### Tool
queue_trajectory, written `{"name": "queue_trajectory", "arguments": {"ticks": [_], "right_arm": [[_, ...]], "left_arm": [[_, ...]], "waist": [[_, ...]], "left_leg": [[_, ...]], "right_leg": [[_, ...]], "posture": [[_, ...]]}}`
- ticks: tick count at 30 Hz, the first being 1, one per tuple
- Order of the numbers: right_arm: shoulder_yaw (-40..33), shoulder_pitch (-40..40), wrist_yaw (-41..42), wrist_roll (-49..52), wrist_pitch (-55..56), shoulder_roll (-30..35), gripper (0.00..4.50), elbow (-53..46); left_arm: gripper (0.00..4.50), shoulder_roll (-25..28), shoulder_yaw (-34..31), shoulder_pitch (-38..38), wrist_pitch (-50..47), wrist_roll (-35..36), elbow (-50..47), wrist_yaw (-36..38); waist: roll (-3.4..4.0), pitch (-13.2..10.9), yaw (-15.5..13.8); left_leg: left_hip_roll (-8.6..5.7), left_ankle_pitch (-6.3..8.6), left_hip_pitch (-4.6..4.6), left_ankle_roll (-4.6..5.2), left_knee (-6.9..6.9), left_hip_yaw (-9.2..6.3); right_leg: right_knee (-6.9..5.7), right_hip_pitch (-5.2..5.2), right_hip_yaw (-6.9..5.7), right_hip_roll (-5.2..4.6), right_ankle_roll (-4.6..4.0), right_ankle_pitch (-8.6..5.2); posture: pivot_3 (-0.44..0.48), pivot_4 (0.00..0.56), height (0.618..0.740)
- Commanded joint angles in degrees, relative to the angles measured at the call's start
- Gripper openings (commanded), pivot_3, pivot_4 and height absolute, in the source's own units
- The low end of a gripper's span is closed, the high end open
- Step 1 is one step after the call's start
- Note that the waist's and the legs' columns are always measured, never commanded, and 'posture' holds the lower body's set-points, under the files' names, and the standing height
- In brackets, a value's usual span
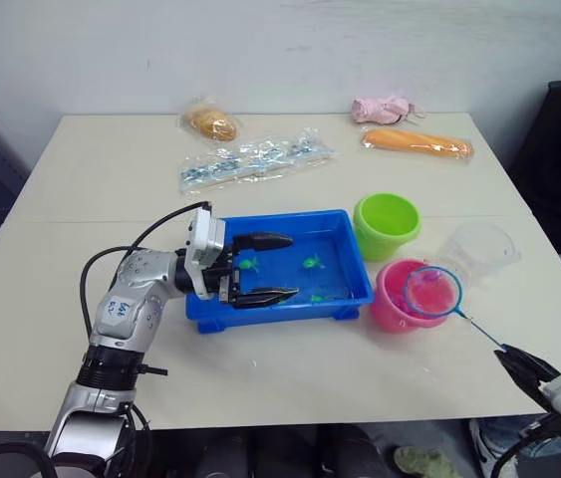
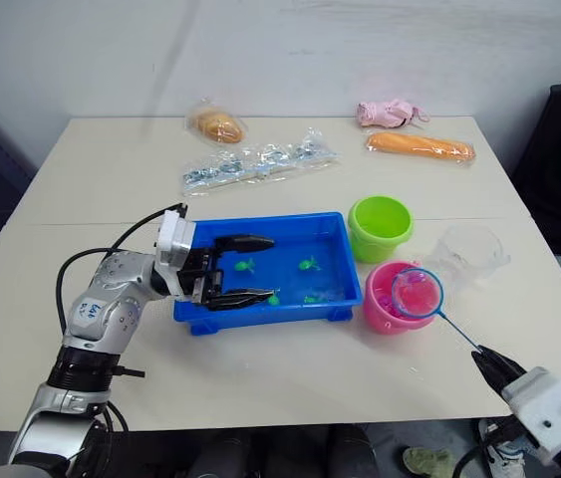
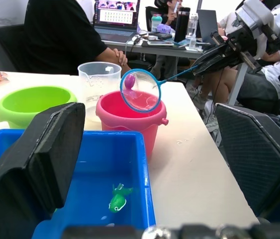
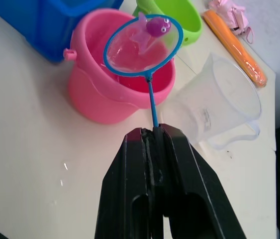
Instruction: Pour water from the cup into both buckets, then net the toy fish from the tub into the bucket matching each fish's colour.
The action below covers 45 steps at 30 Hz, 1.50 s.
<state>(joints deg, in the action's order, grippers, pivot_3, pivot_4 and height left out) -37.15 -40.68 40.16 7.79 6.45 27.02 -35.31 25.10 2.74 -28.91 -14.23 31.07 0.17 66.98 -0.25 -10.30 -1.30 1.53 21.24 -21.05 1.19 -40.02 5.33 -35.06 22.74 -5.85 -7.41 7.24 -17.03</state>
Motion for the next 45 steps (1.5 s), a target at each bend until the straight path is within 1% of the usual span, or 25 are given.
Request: {"name": "queue_trajectory", "arguments": {"ticks": [1,4,10,15,21,26,32,34,37,41,44,45], "right_arm": [[-0.8,0.9,-2.1,-2.4,3.2,0.2,0.0,-0.1],[-1.4,1.8,-3.6,-4.6,4.3,0.5,0.0,0.3],[-3.7,1.8,-6.0,-16.6,17.9,5.9,0.0,7.1],[-5.9,2.2,-11.8,-24.8,28.7,7.9,0.0,13.8],[-9.5,2.6,-21.0,-34.1,39.7,8.1,0.0,18.6],[-10.1,4.3,-25.8,-38.4,43.1,8.7,0.0,19.3],[-9.4,4.0,-28.6,-41.5,43.9,9.6,0.0,21.1],[-8.2,3.4,-27.6,-37.2,43.4,9.8,0.0,21.3],[-3.9,1.5,-22.9,-24.5,39.6,10.6,0.0,19.8],[2.0,1.5,-15.0,2.7,24.5,15.4,0.0,9.1],[4.0,3.3,-9.2,16.1,13.7,20.7,0.0,3.2],[4.3,3.6,-7.7,18.8,11.2,21.7,0.0,2.1]], "left_arm": [[4.47,0.6,-1.3,0.6,0.6,0.2,-2.3,-0.4],[4.47,0.8,-1.4,0.9,0.7,0.3,-2.6,-0.7],[4.47,1.0,-1.7,1.5,0.7,0.4,-3.0,-1.0],[4.47,1.1,-1.8,2.0,0.7,0.4,-3.4,-1.2],[4.47,1.6,-2.3,2.6,0.4,0.6,-4.0,-1.5],[4.47,2.0,-2.7,3.0,0.3,0.6,-4.2,-1.5],[4.47,2.2,-2.9,3.3,0.5,0.7,-4.4,-1.7],[4.47,2.3,-3.1,3.6,0.6,0.7,-4.3,-1.7],[4.47,2.9,-3.8,4.2,1.0,0.6,-4.0,-1.5],[4.47,4.3,-7.7,5.9,1.8,1.7,-3.0,-1.9],[4.47,5.3,-10.5,7.9,3.4,1.4,-2.5,-2.3],[4.47,5.7,-11.0,8.4,3.8,1.1,-2.5,-2.3]], "waist": [[0.01,0.0,0.0],[0.01,0.0,-0.1],[0.01,0.0,-0.1],[0.01,0.0,0.0],[0.02,0.0,0.0],[0.02,0.0,0.2],[0.03,0.0,0.1],[0.03,0.0,0.1],[0.03,0.0,0.3],[0.04,0.0,0.9],[0.04,0.0,1.5],[0.03,0.0,1.4]], "left_leg": [[0.0,0.0,0.0,0.0,0.0,-0.01],[0.0,-0.01,0.0,-0.01,-0.01,-0.02],[-0.03,-0.01,0.01,-0.01,-0.02,-0.01],[-0.03,-0.01,0.02,-0.02,-0.02,0.0],[-0.01,-0.02,0.09,-0.04,-0.02,0.0],[0.0,-0.03,0.12,-0.05,-0.02,0.01],[0.01,-0.05,0.15,-0.07,-0.02,0.01],[0.01,-0.05,0.15,-0.07,-0.02,0.01],[0.04,-0.05,0.21,-0.07,-0.02,0.01],[0.06,-0.04,0.41,-0.06,0.01,0.03],[0.1,-0.03,0.61,-0.04,0.01,0.04],[0.13,-0.02,0.67,-0.02,0.01,0.04]], "right_leg": [[0.0,0.0,-0.01,0.0,0.0,0.0],[0.0,-0.01,-0.01,0.0,0.0,0.0],[0.01,-0.04,-0.02,0.0,0.0,0.0],[0.03,-0.05,-0.02,0.0,0.0,0.0],[0.05,-0.09,0.0,0.0,-0.02,-0.01],[0.06,-0.11,0.03,0.0,-0.02,-0.01],[0.05,-0.13,0.03,0.0,-0.03,-0.02],[0.05,-0.14,0.04,0.0,-0.03,-0.02],[0.05,-0.18,0.04,0.01,-0.04,-0.02],[0.04,-0.3,0.06,-0.03,-0.09,-0.05],[-0.03,-0.44,0.06,-0.11,-0.12,-0.07],[-0.03,-0.48,0.06,-0.12,-0.12,-0.07]], "posture": [[0.0,0.15,0.74],[0.0,0.15,0.74],[0.0,0.15,0.74],[0.0,0.15,0.74],[0.0,0.15,0.74],[0.0,0.15,0.74],[0.0,0.15,0.74],[0.0,0.15,0.74],[0.0,0.15,0.74],[0.0,0.15,0.74],[0.0,0.15,0.74],[0.0,0.15,0.74]]}}
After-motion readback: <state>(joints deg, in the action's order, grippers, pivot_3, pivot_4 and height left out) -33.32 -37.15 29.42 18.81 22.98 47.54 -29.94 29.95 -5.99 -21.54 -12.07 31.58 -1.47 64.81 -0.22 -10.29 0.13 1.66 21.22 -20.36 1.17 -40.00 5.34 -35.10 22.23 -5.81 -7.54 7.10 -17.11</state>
